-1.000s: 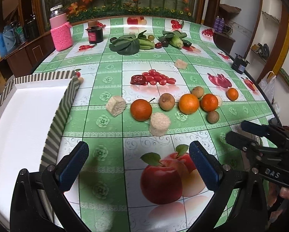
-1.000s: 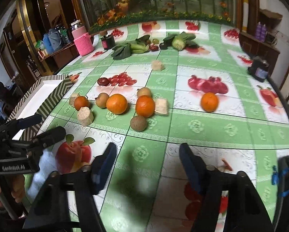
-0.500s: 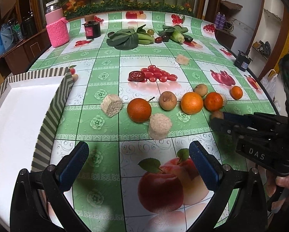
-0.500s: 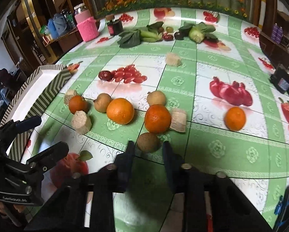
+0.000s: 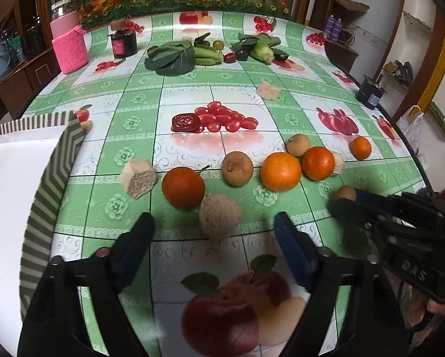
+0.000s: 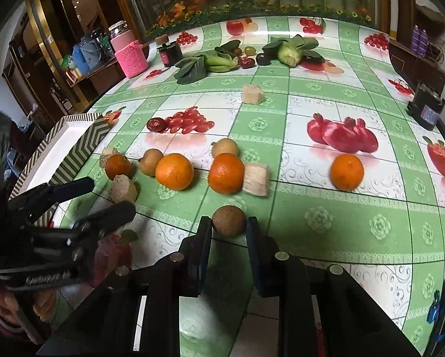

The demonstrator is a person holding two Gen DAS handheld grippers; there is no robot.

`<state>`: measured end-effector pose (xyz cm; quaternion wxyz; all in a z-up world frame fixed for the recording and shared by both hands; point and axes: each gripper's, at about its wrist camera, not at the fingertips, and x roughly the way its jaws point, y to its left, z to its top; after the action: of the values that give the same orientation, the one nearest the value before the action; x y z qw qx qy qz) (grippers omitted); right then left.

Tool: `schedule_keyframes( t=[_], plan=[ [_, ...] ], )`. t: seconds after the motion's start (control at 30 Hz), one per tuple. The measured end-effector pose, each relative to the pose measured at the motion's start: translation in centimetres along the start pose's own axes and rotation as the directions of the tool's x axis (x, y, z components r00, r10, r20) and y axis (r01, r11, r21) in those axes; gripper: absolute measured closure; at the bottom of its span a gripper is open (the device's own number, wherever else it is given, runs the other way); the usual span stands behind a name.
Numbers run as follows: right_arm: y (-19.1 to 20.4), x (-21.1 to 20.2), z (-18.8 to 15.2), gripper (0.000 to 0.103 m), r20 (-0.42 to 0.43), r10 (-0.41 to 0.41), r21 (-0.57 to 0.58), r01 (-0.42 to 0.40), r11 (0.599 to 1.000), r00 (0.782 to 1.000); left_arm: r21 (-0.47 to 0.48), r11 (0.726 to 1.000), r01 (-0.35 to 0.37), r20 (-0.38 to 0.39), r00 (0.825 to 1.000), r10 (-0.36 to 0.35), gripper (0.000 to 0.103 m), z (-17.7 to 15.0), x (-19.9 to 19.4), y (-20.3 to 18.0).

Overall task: Organize fruits
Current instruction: 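Grasp the beige round ball with left tool while right tool grasps a kiwi, then carry both into the white tray and open both tools to release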

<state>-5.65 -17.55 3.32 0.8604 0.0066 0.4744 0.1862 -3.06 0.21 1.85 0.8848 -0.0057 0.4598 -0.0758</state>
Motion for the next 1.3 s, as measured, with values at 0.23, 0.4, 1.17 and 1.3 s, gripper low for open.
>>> schedule_keyframes(
  t=[0.23,0.4,1.17,1.3],
  plan=[
    [0.4,-0.6,0.0,0.078,0.013,0.018,-0.011,-0.018,1.000,1.000,0.007,1.000,-0.009,0.006,1.000,0.009,0.077,0.0,0.3,0.3],
    [1.4,-1.1,-0.1,0.078,0.019,0.031,-0.023,-0.031,0.999,0.999,0.012,1.000,0.016,0.004,1.000,-0.016,0.077,-0.5,-0.8,0.9],
    [12.9,-1.1,1.9,0.079,0.031,0.162,-0.177,-0.154,0.972,0.986,-0.056,0.995,-0.081,0.077,0.993,0.085,0.076,-0.7,-8.9,9.2],
    [15.4,-0.7,2.7,0.079,0.025,0.188,-0.218,-0.178,0.960,0.982,-0.073,0.990,-0.124,0.079,0.988,0.130,0.076,-0.5,-9.4,11.5]
  ],
)
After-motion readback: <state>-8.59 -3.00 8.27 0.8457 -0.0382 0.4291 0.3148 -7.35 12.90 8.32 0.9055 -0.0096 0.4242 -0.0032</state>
